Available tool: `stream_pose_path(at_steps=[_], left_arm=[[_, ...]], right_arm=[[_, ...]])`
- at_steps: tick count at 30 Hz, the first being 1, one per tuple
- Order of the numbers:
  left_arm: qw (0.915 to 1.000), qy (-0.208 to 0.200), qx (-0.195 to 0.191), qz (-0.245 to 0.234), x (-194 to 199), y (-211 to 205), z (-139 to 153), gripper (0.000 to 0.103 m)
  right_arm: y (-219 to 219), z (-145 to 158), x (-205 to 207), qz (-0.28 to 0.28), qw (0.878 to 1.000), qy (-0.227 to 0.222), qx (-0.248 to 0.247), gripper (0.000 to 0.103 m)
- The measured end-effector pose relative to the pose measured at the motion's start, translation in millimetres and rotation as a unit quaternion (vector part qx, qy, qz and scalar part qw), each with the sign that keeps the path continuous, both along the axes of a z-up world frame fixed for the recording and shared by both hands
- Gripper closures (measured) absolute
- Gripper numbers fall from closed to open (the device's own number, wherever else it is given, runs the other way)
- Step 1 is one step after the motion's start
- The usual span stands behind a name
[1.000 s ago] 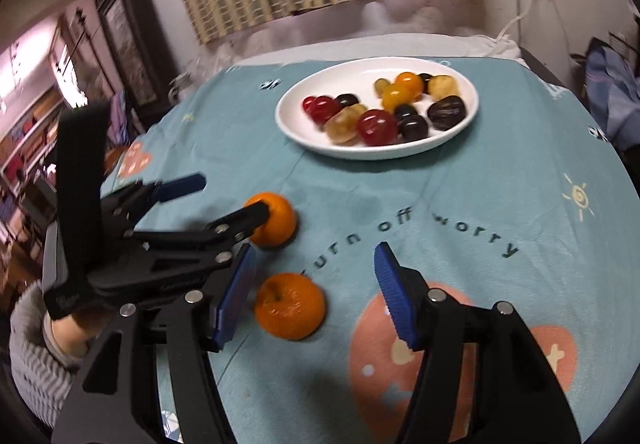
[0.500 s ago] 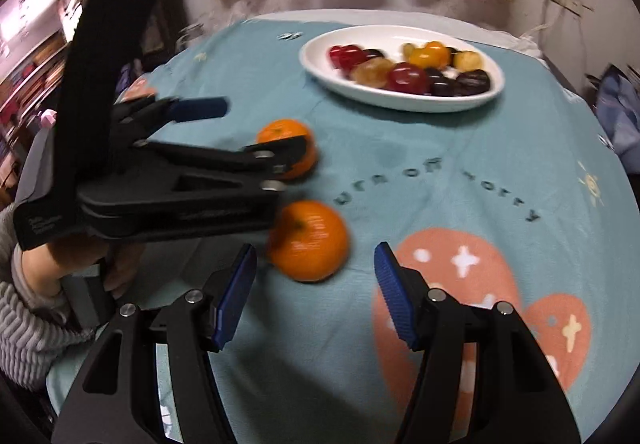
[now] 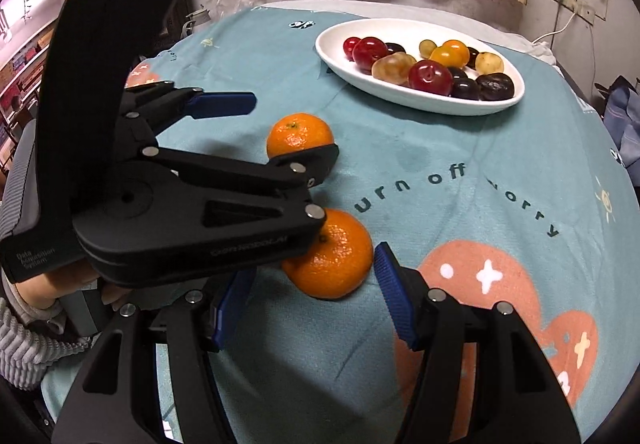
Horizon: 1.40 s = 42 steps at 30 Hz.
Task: Organize fruits
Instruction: 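Grasp a tangerine with the left tool while the right tool grasps another tangerine, then carry both tangerines over the plate and open both tools to release them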
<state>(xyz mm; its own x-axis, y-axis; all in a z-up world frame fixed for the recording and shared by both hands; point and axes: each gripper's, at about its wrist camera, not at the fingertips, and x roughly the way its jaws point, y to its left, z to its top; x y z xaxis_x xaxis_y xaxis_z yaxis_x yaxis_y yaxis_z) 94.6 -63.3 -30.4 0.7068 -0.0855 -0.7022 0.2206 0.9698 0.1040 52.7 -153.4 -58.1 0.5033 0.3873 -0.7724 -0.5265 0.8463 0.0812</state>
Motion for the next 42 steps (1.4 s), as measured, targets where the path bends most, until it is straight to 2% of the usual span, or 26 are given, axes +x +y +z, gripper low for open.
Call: stream_pose_path(at_steps=[7, 8, 9, 13, 16, 18, 21, 25, 27, 30, 31, 34, 35, 37, 38, 40, 42], left_arm=[[0.9999, 0.003, 0.005, -0.013, -1, -5, -1, 0.043], [0.9998, 0.005, 0.002, -0.019, -2, -5, -1, 0.051], [0.9996, 0.008, -0.002, -0.026, -2, -6, -2, 0.056], [0.9996, 0.004, 0.007, -0.027, -3, -9, -2, 0.057], [0.9997, -0.008, -0.013, -0.019, -5, 0, 8, 0.057], [0.999, -0.014, -0.042, -0.01, -3, 12, 22, 0.058], [0.9985, -0.027, -0.047, 0.01, 22, 25, 45, 0.058], [0.9973, -0.019, -0.065, 0.03, 71, 32, 56, 0.058], [0.9967, -0.016, -0.071, 0.037, 94, 32, 56, 0.058], [0.9963, 0.001, -0.073, 0.044, 132, 26, 45, 0.057], [0.9961, 0.004, -0.074, 0.048, 139, 26, 43, 0.054], [0.9955, 0.002, -0.08, 0.051, 149, 25, 38, 0.03], [0.9953, -0.009, -0.079, 0.055, 148, 26, 40, 0.02], [0.995, -0.027, -0.077, 0.058, 140, 27, 44, 0.009], [0.9947, -0.03, -0.08, 0.058, 136, 28, 46, 0.005], [0.9938, -0.031, -0.088, 0.059, 125, 31, 50, 0.002], [0.9933, -0.037, -0.094, 0.056, 111, 34, 56, 0.002]], right_arm=[[-1, -2, 3, -0.004, 1.0, 0.004, -0.001, 0.051], [-1, -3, 4, -0.006, 1.0, 0.002, -0.002, 0.057], [-2, -3, 5, -0.008, 1.0, 0.002, -0.001, 0.057], [-4, -2, 5, -0.008, 1.0, 0.002, 0.004, 0.059], [-11, 5, 2, -0.01, 1.0, -0.013, 0.011, 0.059], [-21, 14, 5, -0.018, 1.0, -0.018, 0.017, 0.059], [-40, 36, 27, -0.053, 0.998, -0.044, 0.01, 0.059], [-55, 68, 87, -0.115, 0.991, -0.065, 0.038, 0.059], [-50, 72, 116, -0.134, 0.987, -0.071, 0.043, 0.059], [-40, 59, 164, -0.146, 0.986, -0.056, 0.065, 0.058], [-39, 52, 180, -0.153, 0.985, -0.041, 0.072, 0.058], [-45, 46, 193, -0.179, 0.979, -0.031, 0.094, 0.042], [-47, 48, 187, -0.177, 0.978, -0.039, 0.099, 0.041], [-48, 55, 179, -0.172, 0.979, -0.055, 0.089, 0.041], [-51, 61, 171, -0.179, 0.978, -0.065, 0.085, 0.041], [-53, 67, 157, -0.181, 0.976, -0.081, 0.084, 0.038], [-50, 72, 137, -0.184, 0.976, -0.096, 0.061, 0.025]])
